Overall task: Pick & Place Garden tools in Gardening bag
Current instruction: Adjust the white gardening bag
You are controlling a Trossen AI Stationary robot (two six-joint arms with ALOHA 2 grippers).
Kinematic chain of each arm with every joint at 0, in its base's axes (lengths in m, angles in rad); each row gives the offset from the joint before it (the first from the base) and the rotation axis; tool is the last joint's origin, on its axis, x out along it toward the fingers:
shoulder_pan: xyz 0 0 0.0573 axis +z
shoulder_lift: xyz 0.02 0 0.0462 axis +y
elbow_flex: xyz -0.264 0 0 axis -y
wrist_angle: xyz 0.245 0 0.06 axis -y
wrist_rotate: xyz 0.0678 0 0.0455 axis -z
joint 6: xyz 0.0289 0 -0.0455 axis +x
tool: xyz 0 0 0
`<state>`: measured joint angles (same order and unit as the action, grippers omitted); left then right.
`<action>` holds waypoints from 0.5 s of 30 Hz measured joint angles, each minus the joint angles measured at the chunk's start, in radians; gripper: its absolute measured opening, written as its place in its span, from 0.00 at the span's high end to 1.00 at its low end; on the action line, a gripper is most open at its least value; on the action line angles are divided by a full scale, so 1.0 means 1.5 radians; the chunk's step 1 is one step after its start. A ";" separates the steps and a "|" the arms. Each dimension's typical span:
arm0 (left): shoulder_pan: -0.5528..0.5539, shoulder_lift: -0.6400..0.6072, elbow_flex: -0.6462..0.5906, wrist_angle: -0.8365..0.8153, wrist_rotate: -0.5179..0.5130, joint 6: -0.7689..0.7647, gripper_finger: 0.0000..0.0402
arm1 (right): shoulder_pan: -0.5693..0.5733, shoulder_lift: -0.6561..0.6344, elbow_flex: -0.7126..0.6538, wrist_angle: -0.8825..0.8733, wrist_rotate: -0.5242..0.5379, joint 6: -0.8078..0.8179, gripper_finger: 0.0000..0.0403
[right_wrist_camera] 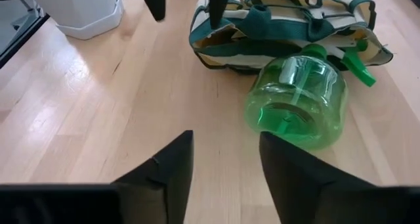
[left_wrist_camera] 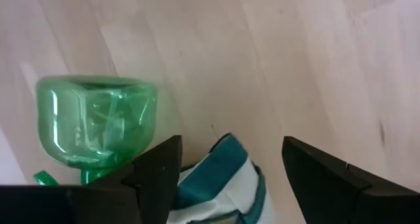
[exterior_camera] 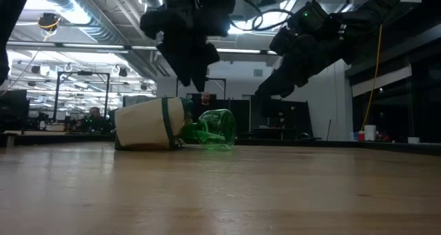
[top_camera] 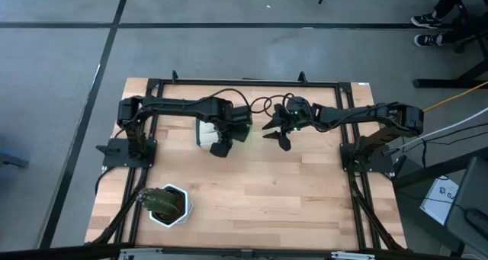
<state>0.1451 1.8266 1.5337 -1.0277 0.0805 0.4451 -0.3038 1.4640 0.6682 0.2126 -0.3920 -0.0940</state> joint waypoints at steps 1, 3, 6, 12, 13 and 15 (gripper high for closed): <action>0.003 0.007 0.000 -0.002 -0.002 0.002 0.36 | 0.000 0.000 0.000 0.000 0.000 0.000 0.54; 0.006 0.022 0.000 -0.003 -0.004 0.009 0.36 | 0.000 0.000 0.000 0.000 0.003 0.000 0.52; 0.011 0.039 0.000 -0.016 -0.008 0.020 0.37 | 0.000 0.000 0.000 0.000 0.005 0.000 0.51; 0.014 0.051 -0.003 -0.079 -0.083 0.019 0.43 | 0.000 0.001 0.000 0.000 0.014 0.000 0.51; 0.014 0.051 -0.003 -0.078 -0.099 0.017 0.46 | 0.000 0.001 0.000 0.000 0.023 0.000 0.51; 0.014 0.052 -0.003 -0.079 -0.114 0.016 0.54 | 0.000 0.001 0.000 0.000 0.048 -0.001 0.51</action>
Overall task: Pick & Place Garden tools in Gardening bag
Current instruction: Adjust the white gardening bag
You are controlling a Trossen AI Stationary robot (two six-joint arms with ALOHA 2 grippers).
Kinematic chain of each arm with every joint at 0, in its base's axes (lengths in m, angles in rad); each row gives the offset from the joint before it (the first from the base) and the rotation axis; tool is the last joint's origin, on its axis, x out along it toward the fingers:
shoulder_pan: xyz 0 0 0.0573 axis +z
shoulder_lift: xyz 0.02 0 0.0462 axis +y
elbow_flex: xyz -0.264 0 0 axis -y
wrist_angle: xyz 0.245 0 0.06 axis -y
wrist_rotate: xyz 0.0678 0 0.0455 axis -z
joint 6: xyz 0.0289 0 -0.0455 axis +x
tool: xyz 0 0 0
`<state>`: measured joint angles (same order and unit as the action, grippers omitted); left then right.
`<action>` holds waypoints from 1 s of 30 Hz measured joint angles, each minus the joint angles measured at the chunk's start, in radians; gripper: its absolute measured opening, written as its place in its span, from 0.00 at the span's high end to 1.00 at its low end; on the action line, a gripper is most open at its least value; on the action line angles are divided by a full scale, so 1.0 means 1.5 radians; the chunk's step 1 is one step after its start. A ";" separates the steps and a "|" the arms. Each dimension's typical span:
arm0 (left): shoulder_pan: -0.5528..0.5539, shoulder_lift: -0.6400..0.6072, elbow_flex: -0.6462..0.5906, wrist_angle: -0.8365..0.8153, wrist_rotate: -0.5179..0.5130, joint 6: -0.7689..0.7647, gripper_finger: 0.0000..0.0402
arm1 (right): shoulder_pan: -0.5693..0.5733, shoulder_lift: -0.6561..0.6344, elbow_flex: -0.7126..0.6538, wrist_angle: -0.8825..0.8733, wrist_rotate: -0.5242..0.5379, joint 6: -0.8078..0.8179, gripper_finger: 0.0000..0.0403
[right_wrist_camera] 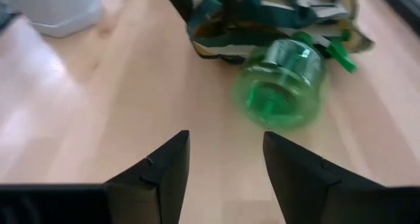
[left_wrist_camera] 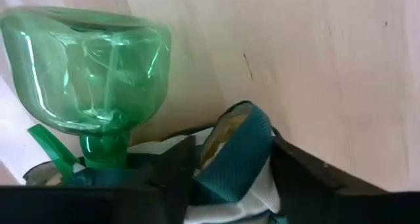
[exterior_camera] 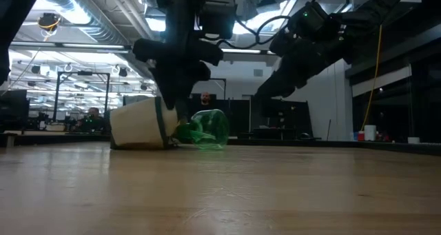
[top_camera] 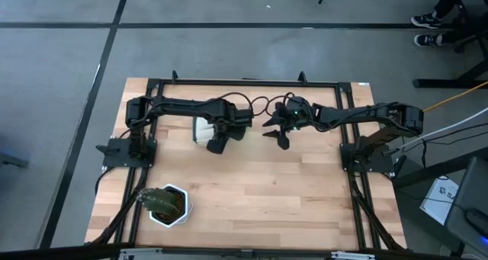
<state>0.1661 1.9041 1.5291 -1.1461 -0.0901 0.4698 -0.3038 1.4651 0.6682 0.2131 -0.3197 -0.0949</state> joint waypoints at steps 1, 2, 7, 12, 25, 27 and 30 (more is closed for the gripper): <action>0.000 0.000 0.000 -0.002 -0.001 0.000 0.58 | 0.000 0.000 0.000 0.000 0.010 0.000 0.51; 0.000 0.000 0.000 -0.005 0.000 -0.001 0.64 | 0.000 0.000 0.000 0.000 0.016 -0.001 0.51; 0.000 0.000 0.000 -0.021 0.002 -0.001 0.92 | 0.000 0.000 0.000 0.000 0.027 -0.001 0.51; -0.001 0.000 0.000 -0.034 -0.015 -0.007 0.99 | 0.000 0.010 0.001 0.002 0.041 0.027 0.51; -0.009 -0.006 -0.001 -0.032 -0.049 -0.003 0.99 | -0.011 0.277 0.060 0.245 0.237 0.075 0.51; -0.009 -0.006 -0.001 -0.032 -0.049 -0.003 0.99 | -0.021 0.320 0.101 0.225 0.245 0.092 0.52; -0.009 -0.007 -0.001 -0.031 -0.049 -0.006 0.99 | -0.027 0.376 0.164 0.170 0.194 0.103 0.55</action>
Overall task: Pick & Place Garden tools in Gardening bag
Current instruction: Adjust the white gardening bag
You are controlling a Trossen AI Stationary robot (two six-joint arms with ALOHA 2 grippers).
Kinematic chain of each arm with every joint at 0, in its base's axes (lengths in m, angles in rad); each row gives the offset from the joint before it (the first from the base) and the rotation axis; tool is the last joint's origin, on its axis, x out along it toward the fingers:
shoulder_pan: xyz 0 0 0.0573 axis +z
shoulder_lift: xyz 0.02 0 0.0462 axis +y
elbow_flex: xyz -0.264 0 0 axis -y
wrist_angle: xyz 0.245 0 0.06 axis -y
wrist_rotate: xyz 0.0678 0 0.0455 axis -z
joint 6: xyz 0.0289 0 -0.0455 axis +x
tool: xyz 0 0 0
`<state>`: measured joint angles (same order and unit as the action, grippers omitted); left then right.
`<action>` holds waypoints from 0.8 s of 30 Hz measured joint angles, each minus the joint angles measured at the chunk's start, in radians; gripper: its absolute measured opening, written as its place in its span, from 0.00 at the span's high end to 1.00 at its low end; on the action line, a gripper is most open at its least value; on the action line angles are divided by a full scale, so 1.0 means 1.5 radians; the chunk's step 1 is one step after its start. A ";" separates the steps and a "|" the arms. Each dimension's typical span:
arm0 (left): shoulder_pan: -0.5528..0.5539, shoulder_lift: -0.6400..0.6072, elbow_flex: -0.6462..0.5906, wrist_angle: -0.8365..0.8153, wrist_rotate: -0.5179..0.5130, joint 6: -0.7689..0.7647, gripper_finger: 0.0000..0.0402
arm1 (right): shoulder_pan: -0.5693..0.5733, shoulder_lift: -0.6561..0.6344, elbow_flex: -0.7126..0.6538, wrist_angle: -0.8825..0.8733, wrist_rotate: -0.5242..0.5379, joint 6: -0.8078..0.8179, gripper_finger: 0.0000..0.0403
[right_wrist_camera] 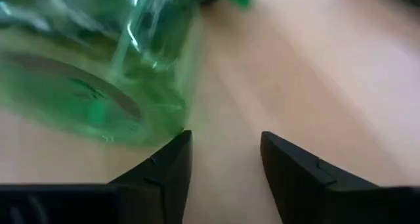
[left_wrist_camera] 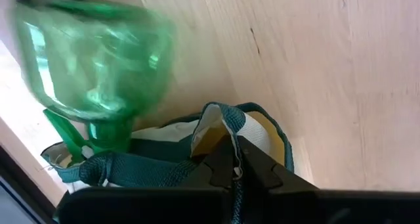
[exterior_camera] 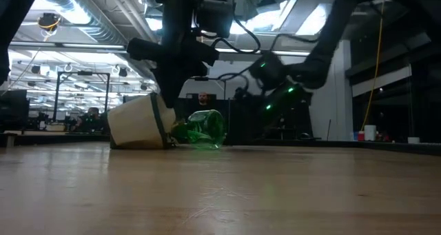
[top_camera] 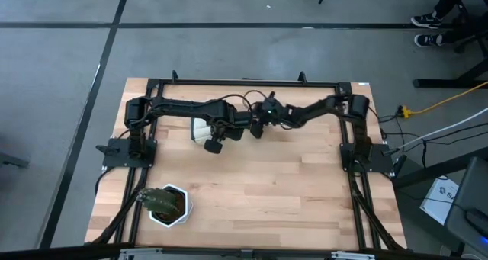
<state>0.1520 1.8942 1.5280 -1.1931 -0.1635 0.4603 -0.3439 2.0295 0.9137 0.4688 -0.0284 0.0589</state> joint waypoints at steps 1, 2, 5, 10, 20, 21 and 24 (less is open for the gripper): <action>0.000 0.000 0.000 0.000 0.000 -0.001 0.99 | 0.001 0.015 0.019 -0.011 -0.014 -0.011 0.55; 0.000 0.000 0.000 0.000 0.000 -0.001 0.99 | 0.003 0.027 0.041 -0.029 -0.035 -0.019 0.56; 0.000 0.000 0.000 0.004 -0.001 -0.001 0.99 | 0.021 0.055 0.086 -0.047 -0.048 -0.052 0.57; -0.005 -0.002 0.000 0.015 -0.028 -0.004 0.99 | 0.045 0.061 0.124 -0.043 -0.061 -0.094 0.57; -0.033 -0.036 0.044 0.071 -0.059 0.001 1.00 | 0.047 0.009 0.173 -0.044 -0.093 -0.084 0.58; -0.033 -0.047 0.044 0.084 -0.066 0.002 1.00 | 0.047 -0.004 0.174 -0.047 -0.098 -0.089 0.58; -0.039 -0.076 0.044 0.105 -0.081 -0.021 1.00 | 0.046 -0.048 0.175 -0.093 -0.134 -0.114 0.58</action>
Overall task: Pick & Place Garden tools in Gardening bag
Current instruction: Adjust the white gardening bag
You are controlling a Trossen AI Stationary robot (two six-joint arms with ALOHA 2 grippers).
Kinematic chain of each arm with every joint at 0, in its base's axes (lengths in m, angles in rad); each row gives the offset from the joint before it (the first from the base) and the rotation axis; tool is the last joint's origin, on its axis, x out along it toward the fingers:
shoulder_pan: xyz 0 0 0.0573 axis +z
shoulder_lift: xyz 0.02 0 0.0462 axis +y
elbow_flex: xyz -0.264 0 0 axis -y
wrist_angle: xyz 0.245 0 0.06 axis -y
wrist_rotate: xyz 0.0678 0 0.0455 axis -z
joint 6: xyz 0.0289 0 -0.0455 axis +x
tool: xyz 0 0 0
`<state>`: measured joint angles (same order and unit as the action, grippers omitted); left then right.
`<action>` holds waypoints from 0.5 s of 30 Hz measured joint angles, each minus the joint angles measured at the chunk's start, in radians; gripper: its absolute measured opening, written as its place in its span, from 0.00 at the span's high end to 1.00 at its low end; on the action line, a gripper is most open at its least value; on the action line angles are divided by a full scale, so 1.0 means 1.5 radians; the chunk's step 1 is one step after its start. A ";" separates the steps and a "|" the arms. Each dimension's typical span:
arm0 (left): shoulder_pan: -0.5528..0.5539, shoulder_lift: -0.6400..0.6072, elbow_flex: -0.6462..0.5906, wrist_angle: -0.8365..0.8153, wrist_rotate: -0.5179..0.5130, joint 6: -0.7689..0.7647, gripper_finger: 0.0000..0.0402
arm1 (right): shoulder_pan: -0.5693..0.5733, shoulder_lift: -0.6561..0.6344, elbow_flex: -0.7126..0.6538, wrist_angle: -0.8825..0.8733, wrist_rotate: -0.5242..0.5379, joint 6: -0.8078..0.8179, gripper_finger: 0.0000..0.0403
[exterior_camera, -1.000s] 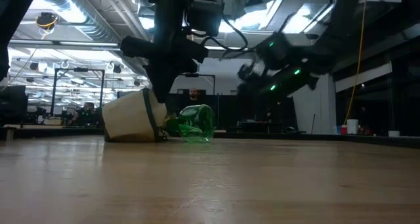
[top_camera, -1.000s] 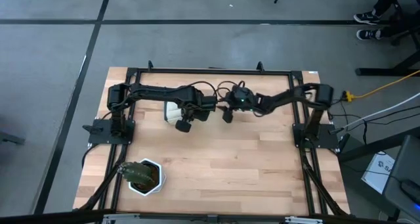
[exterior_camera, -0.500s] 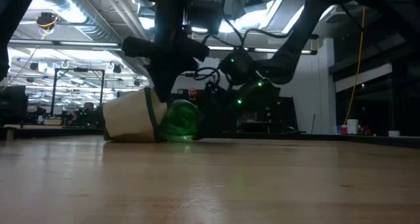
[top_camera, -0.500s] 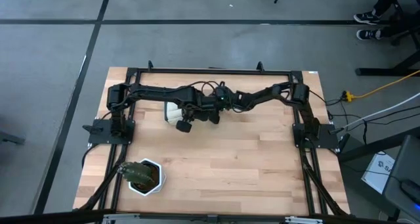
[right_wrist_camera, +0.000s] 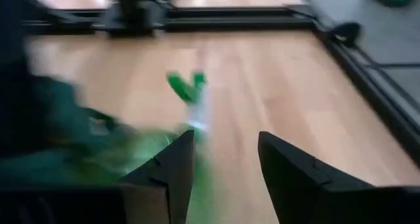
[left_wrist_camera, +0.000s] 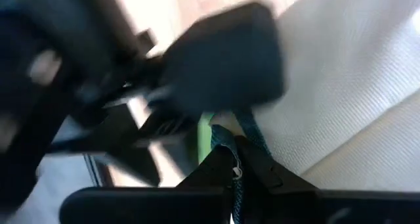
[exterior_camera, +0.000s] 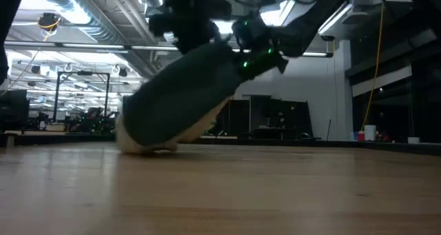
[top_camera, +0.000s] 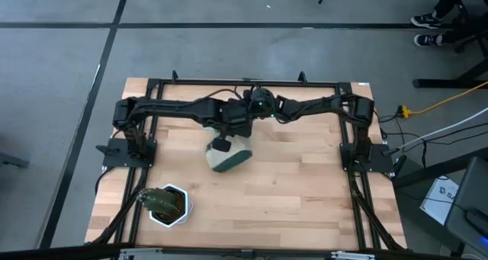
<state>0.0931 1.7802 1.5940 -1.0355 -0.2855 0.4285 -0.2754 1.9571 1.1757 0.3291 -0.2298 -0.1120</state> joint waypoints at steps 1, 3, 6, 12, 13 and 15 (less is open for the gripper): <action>-0.001 -0.008 0.000 -0.001 -0.001 -0.017 1.00 | -0.002 -0.013 0.000 -0.025 -0.020 -0.008 0.58; -0.002 -0.019 0.000 -0.005 0.009 -0.067 1.00 | -0.006 -0.037 0.000 -0.086 -0.063 -0.027 0.58; 0.001 -0.020 -0.001 -0.006 0.053 -0.145 1.00 | -0.008 -0.064 -0.001 -0.190 -0.124 -0.057 0.58; -0.014 0.003 -0.079 0.060 0.141 -0.210 0.99 | -0.006 -0.105 -0.002 -0.399 -0.158 -0.106 0.58; -0.017 0.004 -0.093 0.074 0.151 -0.210 0.99 | -0.007 -0.111 -0.002 -0.423 -0.158 -0.112 0.58; -0.020 0.001 -0.116 0.111 0.157 -0.223 0.98 | -0.008 -0.126 -0.006 -0.456 -0.158 -0.124 0.58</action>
<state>0.0636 1.7822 1.4201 -0.8693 -0.0499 0.0934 -0.2872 1.7686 1.1661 -0.3546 -0.4669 -0.2983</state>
